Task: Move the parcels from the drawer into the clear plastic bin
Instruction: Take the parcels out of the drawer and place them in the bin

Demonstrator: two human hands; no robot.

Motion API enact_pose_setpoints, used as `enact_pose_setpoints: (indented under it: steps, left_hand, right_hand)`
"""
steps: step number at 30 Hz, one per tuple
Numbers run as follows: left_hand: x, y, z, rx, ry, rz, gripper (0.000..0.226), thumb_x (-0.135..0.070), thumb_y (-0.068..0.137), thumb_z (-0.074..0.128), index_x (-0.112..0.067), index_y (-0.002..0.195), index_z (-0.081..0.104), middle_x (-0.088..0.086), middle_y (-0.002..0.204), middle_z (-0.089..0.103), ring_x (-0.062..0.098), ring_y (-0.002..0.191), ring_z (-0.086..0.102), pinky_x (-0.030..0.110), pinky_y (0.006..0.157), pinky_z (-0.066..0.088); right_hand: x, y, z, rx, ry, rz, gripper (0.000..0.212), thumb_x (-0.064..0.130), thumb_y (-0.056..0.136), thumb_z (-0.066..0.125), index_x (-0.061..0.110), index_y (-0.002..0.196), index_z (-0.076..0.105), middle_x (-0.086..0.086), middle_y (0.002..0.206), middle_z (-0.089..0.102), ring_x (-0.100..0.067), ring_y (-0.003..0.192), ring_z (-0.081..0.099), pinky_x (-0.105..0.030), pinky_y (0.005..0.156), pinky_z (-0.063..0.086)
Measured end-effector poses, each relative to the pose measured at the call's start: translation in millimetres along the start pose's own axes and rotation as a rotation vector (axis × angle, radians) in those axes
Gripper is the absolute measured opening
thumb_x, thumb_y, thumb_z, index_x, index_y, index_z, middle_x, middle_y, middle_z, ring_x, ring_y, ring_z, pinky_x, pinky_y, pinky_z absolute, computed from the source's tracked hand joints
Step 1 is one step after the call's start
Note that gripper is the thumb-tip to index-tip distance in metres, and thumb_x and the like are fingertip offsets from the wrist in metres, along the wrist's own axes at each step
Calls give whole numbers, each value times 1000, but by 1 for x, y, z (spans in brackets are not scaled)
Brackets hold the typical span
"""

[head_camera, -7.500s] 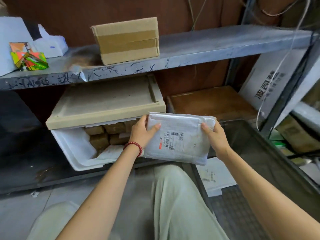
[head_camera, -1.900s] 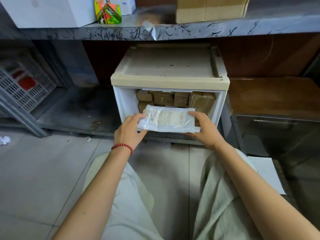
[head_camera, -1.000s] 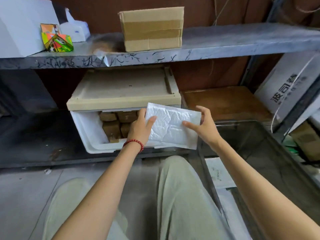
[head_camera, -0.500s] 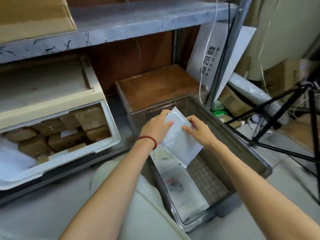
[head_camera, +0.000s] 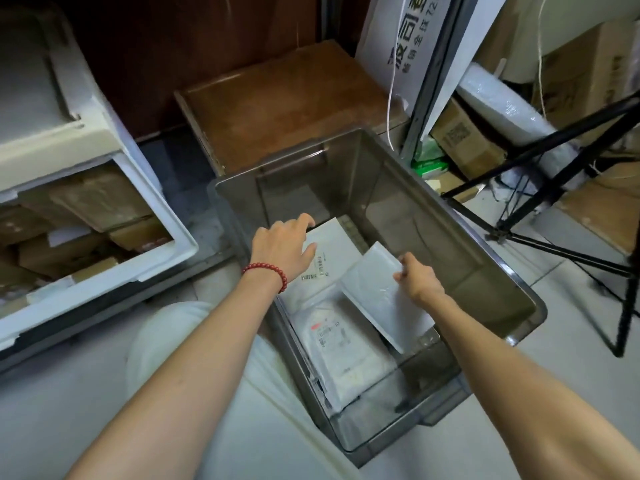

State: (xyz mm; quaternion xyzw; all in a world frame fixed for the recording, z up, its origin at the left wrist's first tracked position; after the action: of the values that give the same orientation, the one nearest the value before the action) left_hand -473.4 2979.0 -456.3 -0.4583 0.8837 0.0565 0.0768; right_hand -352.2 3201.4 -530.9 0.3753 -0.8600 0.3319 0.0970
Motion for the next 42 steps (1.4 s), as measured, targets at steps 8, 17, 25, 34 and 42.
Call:
enact_pose_setpoints:
  steps: [8,17,25,34,42]
  left_hand:
    - [4,-1,-16,-76,95,-10,28,-42,93,46,-25,115,53,-4,106,64,19,100,58,35,83,41]
    - [46,-41,-72,-125,103,-135,26,-40,93,46,-25,112,55,-3,111,62,23,107,53,39,88,38]
    - [126,-123,-124,-164,165,-398,29,-44,90,48,-28,114,55,-2,114,62,23,111,51,38,87,37]
    - [159,-171,-141,-277,135,-474,30,-45,90,49,-29,115,55,-5,113,63,22,110,52,38,86,38]
    - [57,-87,-94,-171,25,-193,34,-46,93,46,-27,120,52,-3,117,61,22,112,52,38,89,39]
  right_hand:
    - [-2,-12,11,19,-199,-14,46,28,98,49,15,141,36,-15,138,46,-35,124,46,-43,98,42]
    - [94,-51,-5,-123,-246,-311,57,49,96,46,14,140,41,-11,141,47,-32,127,45,-45,102,42]
    - [207,-101,25,-165,-250,-654,56,56,93,48,19,135,45,-6,138,50,-27,120,52,-47,97,48]
    - [214,-110,33,-203,-242,-612,52,48,95,50,16,135,44,-9,137,49,-28,121,49,-44,93,49]
    - [148,-77,30,-136,-261,-443,53,48,96,48,17,138,41,-7,145,43,-27,124,50,-43,99,48]
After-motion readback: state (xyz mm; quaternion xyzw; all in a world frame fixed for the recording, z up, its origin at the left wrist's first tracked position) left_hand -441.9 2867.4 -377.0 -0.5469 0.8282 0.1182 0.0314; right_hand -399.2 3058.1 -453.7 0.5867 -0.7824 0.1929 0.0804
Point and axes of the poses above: each hand's wrist, its own y-axis towards the middle knuckle, its own z-axis out of the palm, x = y × z, the point moved 2 cm from there along y, towards the middle knuckle
